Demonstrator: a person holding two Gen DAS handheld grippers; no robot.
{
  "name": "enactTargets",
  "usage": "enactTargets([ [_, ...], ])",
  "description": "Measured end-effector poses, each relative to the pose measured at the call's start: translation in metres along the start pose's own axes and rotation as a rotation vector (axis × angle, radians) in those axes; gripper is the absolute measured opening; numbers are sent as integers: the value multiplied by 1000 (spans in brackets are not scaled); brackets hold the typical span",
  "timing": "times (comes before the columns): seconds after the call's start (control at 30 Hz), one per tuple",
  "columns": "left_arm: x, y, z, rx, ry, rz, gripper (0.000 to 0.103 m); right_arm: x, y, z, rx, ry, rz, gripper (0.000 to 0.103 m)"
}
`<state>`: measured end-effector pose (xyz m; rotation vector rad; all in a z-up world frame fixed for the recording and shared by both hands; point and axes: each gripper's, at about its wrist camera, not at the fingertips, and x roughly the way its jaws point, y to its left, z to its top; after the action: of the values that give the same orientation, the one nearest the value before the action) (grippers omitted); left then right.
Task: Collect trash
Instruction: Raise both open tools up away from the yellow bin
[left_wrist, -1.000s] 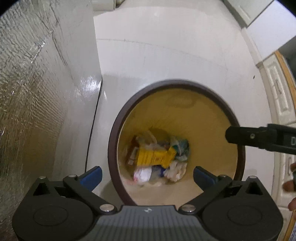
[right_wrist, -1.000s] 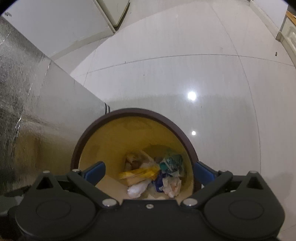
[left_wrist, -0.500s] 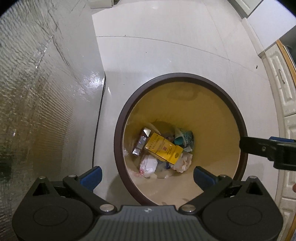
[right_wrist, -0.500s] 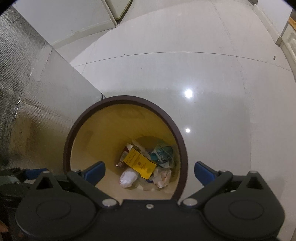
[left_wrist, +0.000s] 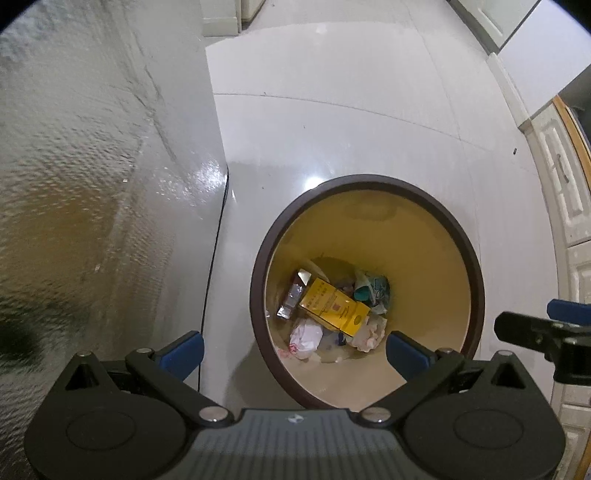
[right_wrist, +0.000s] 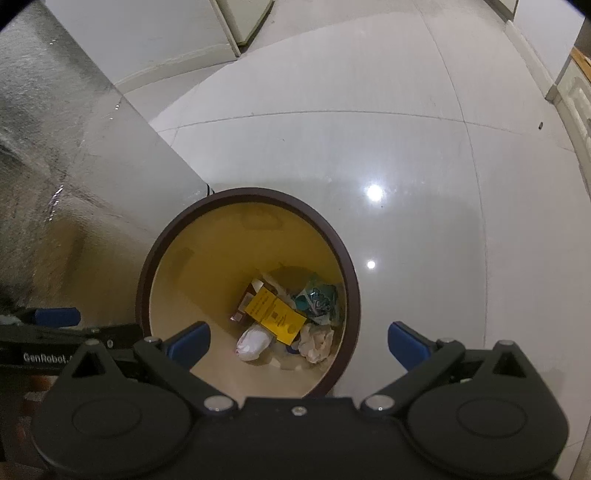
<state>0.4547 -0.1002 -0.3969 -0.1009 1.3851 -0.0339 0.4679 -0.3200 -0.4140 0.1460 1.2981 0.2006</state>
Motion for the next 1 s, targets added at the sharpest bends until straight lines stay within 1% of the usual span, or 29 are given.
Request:
enactTargets([
  [0.23, -27, 7, -3, -13, -43, 13, 103, -24, 7, -8, -25, -12, -3, 103],
  [0.5, -63, 11, -16, -14, -82, 16, 103, -60, 8, -18, -27, -61, -20, 103],
  [0.6, -76, 9, -21, -11, -107, 9, 103, -75, 10, -24, -29, -80, -29, 103],
  [0.73, -103, 7, -29, -2, -151, 7, 103, -97, 18, -34, -76, -92, -35, 103],
  [0.87, -133, 5, -38, 9, -203, 15, 103, -127, 26, -47, -112, -140, -47, 103],
  [1.0, -164, 0, -51, 34, -252, 15, 103, -160, 29, -57, -119, -197, -49, 103],
])
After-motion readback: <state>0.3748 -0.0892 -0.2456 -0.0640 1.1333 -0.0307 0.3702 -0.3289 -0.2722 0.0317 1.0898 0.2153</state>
